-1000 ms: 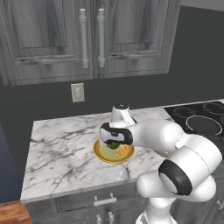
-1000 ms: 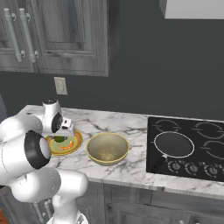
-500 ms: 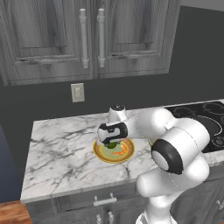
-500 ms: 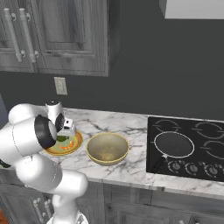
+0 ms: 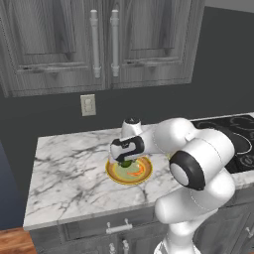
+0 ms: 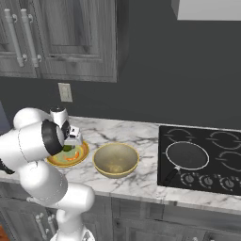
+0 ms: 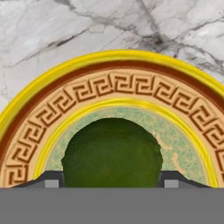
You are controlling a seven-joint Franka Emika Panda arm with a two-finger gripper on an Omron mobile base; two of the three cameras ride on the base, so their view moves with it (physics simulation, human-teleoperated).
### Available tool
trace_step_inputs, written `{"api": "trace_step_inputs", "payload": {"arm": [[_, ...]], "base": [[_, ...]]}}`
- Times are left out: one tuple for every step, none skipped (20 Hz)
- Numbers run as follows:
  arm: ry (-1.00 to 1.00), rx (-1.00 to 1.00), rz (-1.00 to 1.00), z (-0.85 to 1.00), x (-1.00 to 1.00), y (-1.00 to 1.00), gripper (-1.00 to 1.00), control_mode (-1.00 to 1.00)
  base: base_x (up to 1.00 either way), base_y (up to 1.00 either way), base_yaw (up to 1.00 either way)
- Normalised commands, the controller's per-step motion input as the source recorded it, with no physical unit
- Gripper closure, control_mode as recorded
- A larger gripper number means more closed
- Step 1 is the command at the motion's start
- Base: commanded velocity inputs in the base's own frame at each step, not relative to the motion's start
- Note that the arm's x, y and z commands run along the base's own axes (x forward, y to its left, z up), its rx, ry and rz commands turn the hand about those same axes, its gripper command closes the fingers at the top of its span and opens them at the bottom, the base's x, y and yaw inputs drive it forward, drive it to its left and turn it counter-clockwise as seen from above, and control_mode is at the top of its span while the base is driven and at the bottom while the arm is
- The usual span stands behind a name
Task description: Place the shrimp on the plate and place the lime on the same plate.
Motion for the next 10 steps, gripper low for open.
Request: {"api": "trace_step_inputs", "payload": {"arm": [[0.00,0.00,0.00,0.00,0.00,0.00,-1.00,-1.00],[0.00,0.00,0.00,0.00,0.00,0.00,-1.00,-1.00],[0.00,0.00,0.00,0.00,0.00,0.00,-1.00,-1.00],[0.00,0.00,0.00,0.00,0.00,0.00,-1.00,-1.00],[0.00,0.00,0.00,0.00,0.00,0.00,-1.00,-1.00],[0.00,0.00,0.00,0.00,0.00,0.00,-1.00,-1.00],[0.00,0.00,0.00,0.00,0.00,0.00,-1.00,-1.00],[0.00,0.00,0.00,0.00,0.00,0.00,-1.00,-1.00],[0.00,0.00,0.00,0.05,0.00,0.00,-1.00,-1.00],[0.00,0.00,0.00,0.13,0.00,0.00,-1.00,-1.00]], "base": [[0.00,0.00,0.00],[0.00,0.00,0.00],[0.00,0.00,0.00],[0.00,0.00,0.00],[0.00,0.00,0.00],[0.00,0.00,0.00],[0.00,0.00,0.00],[0.00,0.00,0.00],[0.00,0.00,0.00],[0.00,0.00,0.00]]}}
